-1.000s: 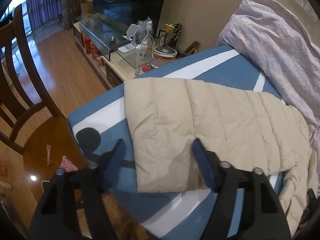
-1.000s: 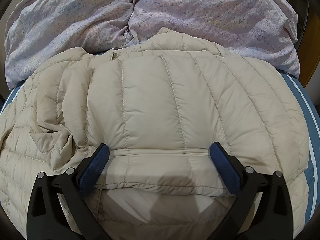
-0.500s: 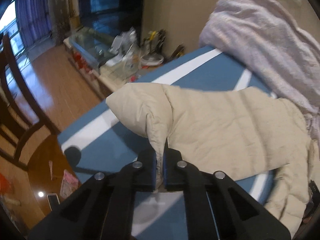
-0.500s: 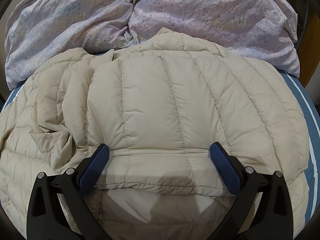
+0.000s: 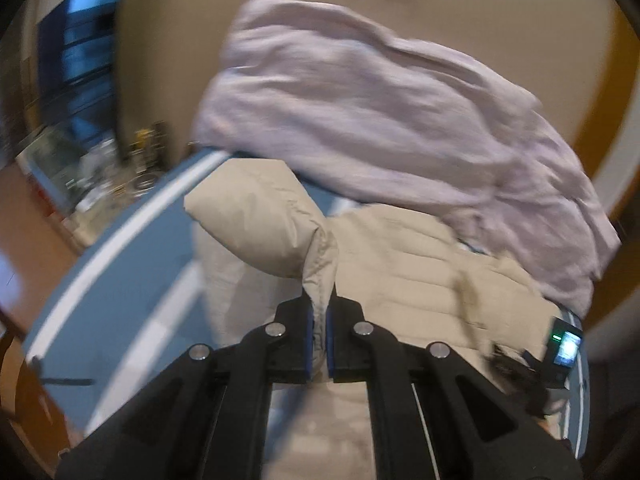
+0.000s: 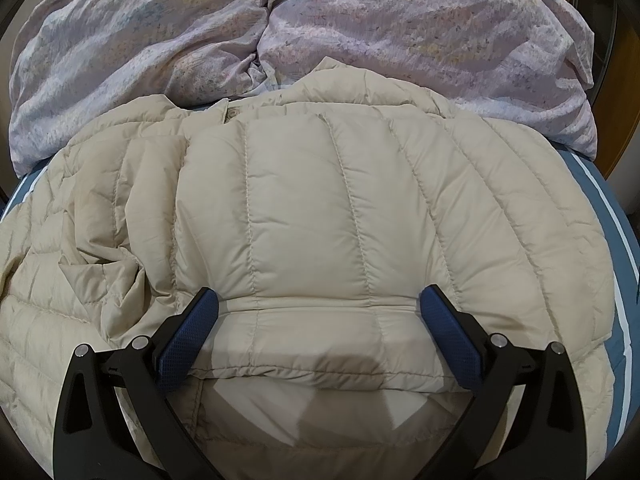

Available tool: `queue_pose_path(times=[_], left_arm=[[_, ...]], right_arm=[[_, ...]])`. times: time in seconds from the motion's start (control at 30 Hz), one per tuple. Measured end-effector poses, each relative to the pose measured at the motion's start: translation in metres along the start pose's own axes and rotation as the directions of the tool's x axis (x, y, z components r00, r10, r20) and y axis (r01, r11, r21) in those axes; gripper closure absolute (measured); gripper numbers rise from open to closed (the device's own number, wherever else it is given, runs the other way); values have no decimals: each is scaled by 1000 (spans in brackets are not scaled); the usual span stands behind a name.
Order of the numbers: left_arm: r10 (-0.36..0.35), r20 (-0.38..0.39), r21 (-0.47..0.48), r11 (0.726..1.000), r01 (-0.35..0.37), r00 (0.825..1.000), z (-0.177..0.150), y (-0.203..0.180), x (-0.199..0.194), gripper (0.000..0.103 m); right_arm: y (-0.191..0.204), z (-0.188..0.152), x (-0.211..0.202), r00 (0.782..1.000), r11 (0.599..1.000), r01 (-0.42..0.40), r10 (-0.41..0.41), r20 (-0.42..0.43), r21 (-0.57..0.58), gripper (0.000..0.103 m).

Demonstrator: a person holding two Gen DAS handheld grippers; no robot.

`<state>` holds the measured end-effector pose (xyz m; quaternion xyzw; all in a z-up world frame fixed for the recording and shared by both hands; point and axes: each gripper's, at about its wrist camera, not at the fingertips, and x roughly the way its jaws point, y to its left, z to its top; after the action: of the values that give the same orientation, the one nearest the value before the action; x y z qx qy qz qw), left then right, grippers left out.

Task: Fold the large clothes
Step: 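Fold the held sleeve across the jacket back with the left tool, release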

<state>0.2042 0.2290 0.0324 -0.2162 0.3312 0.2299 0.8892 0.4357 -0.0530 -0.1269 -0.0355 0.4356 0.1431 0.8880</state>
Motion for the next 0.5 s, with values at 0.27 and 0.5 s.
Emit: queue_pose_path(times=[0.27, 0.5], left_arm=[[-163, -70, 155, 973, 172, 984, -12, -119, 29, 98], [-247, -146, 208, 939, 274, 958, -33, -182, 54, 98]], right_arm=[[1, -1, 0, 1000, 1000, -10, 10, 4, -1, 1], [-1, -3, -1, 1000, 1000, -26, 26, 13, 9, 1]])
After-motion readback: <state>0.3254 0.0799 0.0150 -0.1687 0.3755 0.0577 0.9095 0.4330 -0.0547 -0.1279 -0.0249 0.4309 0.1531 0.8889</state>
